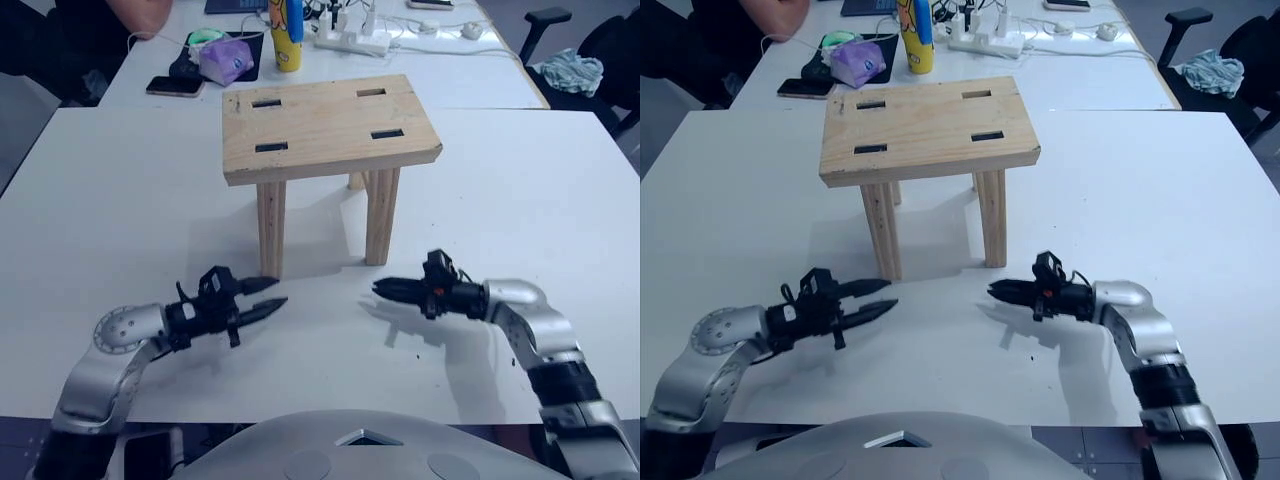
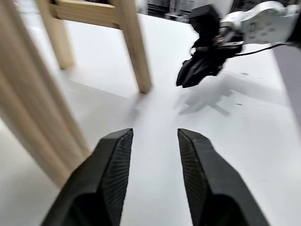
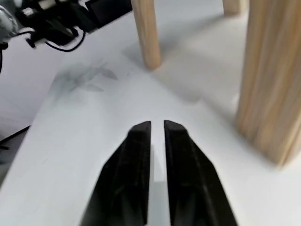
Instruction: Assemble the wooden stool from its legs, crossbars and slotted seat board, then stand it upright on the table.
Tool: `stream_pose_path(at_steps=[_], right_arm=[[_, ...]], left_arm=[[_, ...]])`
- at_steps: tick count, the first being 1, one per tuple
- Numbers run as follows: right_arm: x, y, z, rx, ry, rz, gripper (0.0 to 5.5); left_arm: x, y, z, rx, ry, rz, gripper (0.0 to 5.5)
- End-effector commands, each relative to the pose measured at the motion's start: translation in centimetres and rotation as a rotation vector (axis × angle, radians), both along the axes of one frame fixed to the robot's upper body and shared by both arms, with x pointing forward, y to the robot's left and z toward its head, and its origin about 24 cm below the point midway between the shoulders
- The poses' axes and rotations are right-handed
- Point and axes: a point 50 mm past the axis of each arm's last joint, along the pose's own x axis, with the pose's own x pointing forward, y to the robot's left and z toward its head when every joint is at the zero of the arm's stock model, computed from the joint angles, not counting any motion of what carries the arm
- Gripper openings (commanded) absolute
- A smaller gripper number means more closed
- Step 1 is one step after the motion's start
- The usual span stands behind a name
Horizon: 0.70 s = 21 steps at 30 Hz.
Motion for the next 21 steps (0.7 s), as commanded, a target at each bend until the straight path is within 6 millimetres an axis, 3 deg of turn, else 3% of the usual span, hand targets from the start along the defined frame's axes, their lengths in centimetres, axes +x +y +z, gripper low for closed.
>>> stream_pose_path(at_steps=[1,7,13,18,21], right_arm=[[2.2,1.3,1.1,0.011,-0.095,0.020,0.00],[4.1,1.5,1.6,-0.025,-0.224,-0.021,0.00],[6.8,1.6,2.1,-0.080,-0.335,-0.113,0.00],[10.1,1.9,2.7,-0.177,-0.433,-0.197,0.00],[11.6,2.5,2.5,-0.248,-0.468,-0.263,0.00]], left_arm=[[1.3,0.2,-0.3,0.071,-0.057,-0.003,1.01],[4.3,1.2,0.3,0.157,-0.164,0.029,0.07],[8.4,0.8,0.5,0.221,-0.247,0.039,0.03],[12.0,-0.2,0.0,0.248,-0.287,0.103,0.03],[15.2,-0.8,-0.1,0.291,-0.319,0.193,0.03]])
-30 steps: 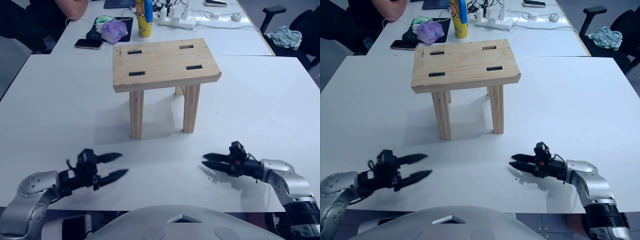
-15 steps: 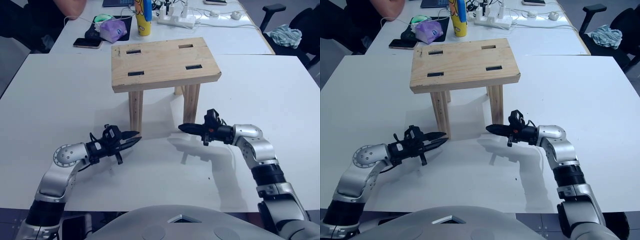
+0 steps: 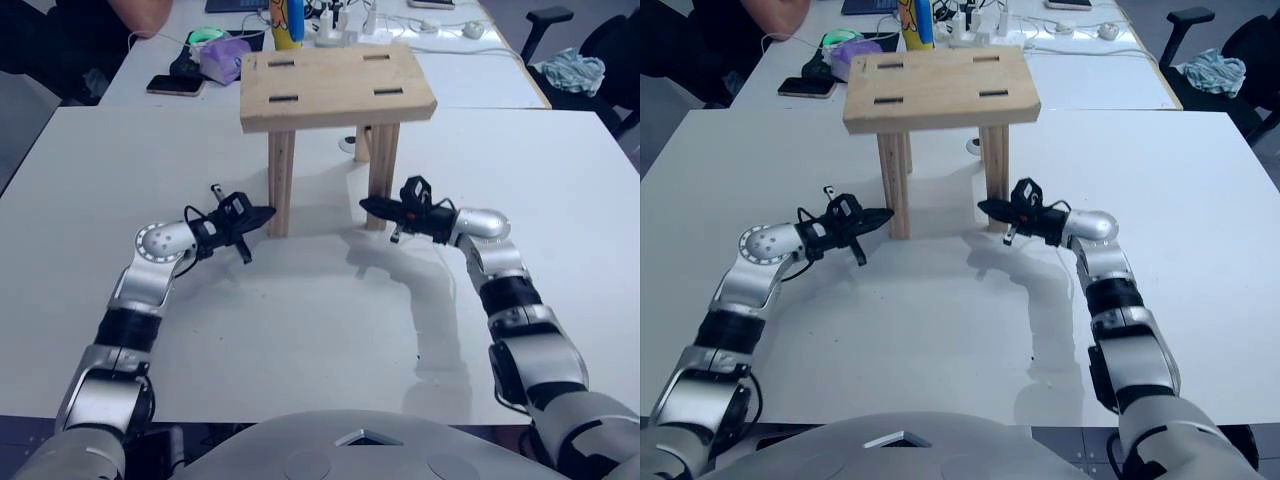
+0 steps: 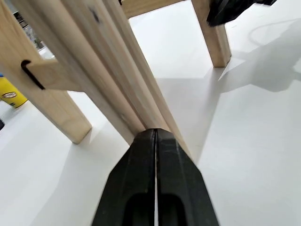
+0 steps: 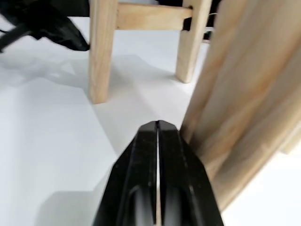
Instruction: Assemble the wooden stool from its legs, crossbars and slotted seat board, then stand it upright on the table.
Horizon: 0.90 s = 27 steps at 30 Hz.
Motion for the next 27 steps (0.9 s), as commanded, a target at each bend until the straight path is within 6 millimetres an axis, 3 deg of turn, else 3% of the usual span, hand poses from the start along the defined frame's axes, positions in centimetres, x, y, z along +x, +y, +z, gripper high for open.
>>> stream_pose_path(at_steps=[1,4,6,9,12,15,17,21,27], right_arm=[[2.1,1.3,0.2,-0.071,-0.063,-0.093,0.00],[2.4,2.4,0.3,-0.052,-0.075,-0.103,0.00],[2.2,2.5,0.1,-0.017,-0.073,-0.100,0.00],[1.3,2.1,0.0,0.117,-0.078,-0.120,0.00],[-0.9,1.7,0.3,0.338,-0.062,-0.164,0.00],[-4.0,2.0,1.0,0.548,-0.055,-0.293,0.00],[-5.7,2.7,1.6,0.661,-0.036,-0.395,0.00],[-6.1,3.1,2.0,0.651,-0.069,-0.580,0.00],[-5.8,1.9,4.3,0.501,-0.314,-0.720,0.00]], left_arm=[[4.1,-0.8,0.3,0.045,-0.063,0.119,0.03],[5.0,-1.0,0.5,0.037,-0.101,0.164,0.03],[4.6,-1.9,-0.1,0.043,-0.128,0.134,0.03],[2.0,-4.8,0.0,-0.195,-0.194,0.083,0.03],[-2.0,-7.0,1.4,-0.545,-0.273,0.194,0.03],[-4.9,-7.0,2.8,-0.766,-0.309,0.400,0.03],[-5.8,-6.2,3.7,-0.766,-0.369,0.483,0.03],[-4.6,-3.8,5.8,-0.758,-0.520,0.660,0.03],[-3.1,-3.2,7.7,-0.710,-0.665,0.818,0.03]])
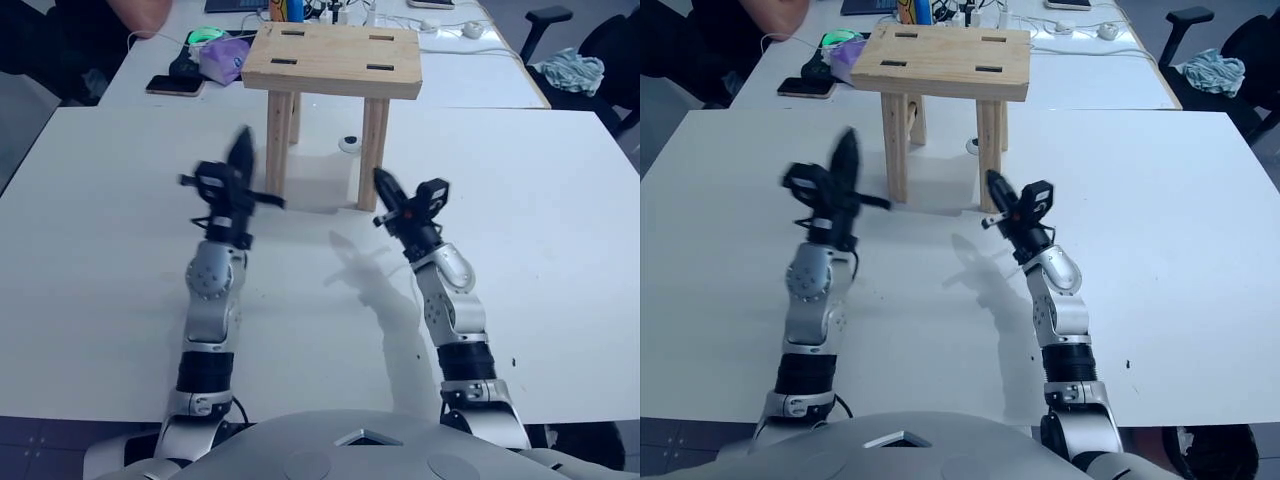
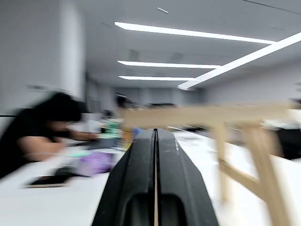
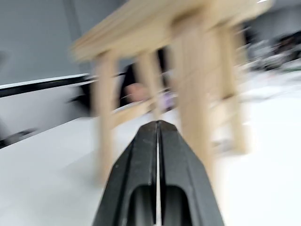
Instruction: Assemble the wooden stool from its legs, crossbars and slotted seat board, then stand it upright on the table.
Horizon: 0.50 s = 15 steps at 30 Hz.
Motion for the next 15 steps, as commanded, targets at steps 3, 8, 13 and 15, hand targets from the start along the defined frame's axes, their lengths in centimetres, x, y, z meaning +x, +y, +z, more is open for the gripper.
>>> stream_pose_path(at_steps=[3,8,13,15], right_arm=[[-0.1,-1.7,2.2,-0.141,-0.054,-0.194,0.00],[0.2,-3.2,-0.4,-0.219,0.163,-0.363,0.00],[1.4,-2.4,-1.1,-0.280,0.249,-0.329,0.00],[1.7,-1.9,-0.5,-0.283,0.195,-0.342,0.00]], left_arm=[[1.3,-0.2,1.1,0.065,0.019,0.136,0.03],[2.4,0.6,1.9,0.104,0.009,0.262,0.03],[2.4,1.2,2.0,0.124,0.004,0.358,0.03],[2.4,0.9,1.9,0.141,0.008,0.338,0.03]])
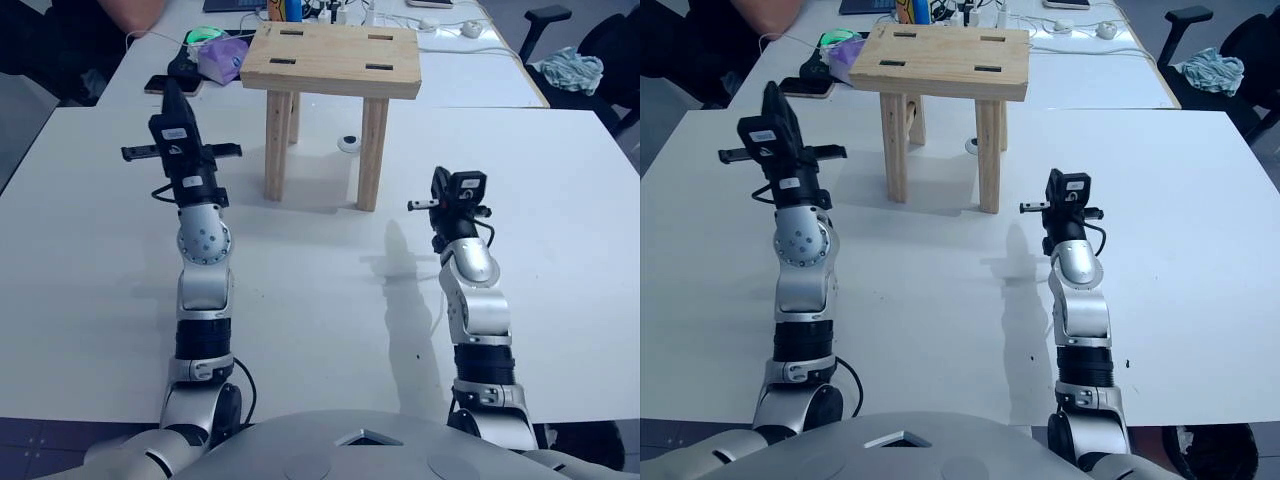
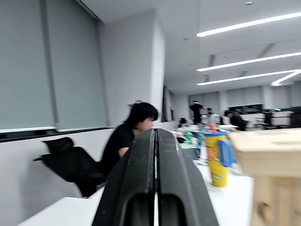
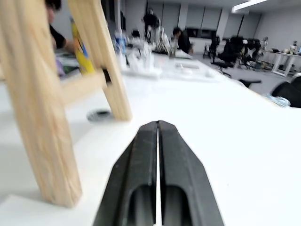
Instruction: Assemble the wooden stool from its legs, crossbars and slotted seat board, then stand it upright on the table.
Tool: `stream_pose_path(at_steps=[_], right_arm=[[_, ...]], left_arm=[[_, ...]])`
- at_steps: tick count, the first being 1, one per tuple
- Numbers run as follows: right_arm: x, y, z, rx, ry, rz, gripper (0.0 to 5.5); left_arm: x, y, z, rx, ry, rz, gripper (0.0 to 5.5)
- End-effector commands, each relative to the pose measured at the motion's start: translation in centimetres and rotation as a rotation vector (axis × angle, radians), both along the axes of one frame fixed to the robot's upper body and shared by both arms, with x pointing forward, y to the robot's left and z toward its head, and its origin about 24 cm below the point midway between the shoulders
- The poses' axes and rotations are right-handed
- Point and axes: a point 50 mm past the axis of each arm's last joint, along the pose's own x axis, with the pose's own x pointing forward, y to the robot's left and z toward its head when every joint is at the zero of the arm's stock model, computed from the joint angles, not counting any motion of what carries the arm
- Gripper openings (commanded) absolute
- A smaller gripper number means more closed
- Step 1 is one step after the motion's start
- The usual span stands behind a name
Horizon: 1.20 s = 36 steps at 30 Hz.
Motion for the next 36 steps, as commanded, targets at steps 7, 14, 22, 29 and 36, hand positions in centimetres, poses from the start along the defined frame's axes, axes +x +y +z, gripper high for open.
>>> stream_pose_path(at_steps=[7,14,22,29,36], right_arm=[[1.7,1.6,1.2,0.045,-0.069,0.042,0.00],[1.9,2.7,0.6,0.076,-0.043,0.088,0.00],[2.0,3.1,0.6,0.075,-0.049,0.103,0.00],[2.3,3.5,0.8,0.082,-0.052,0.108,0.00],[2.9,3.8,1.3,0.090,-0.063,0.113,0.00]], left_arm=[[0.4,-0.7,-1.0,0.060,0.072,-0.085,0.03],[0.4,-1.1,-1.6,0.029,0.095,-0.140,0.03],[0.4,-1.7,-2.0,0.013,0.109,-0.185,0.03],[0.6,-2.0,-2.0,-0.004,0.123,-0.214,0.03],[0.6,-2.2,-2.1,0.004,0.126,-0.230,0.03]])
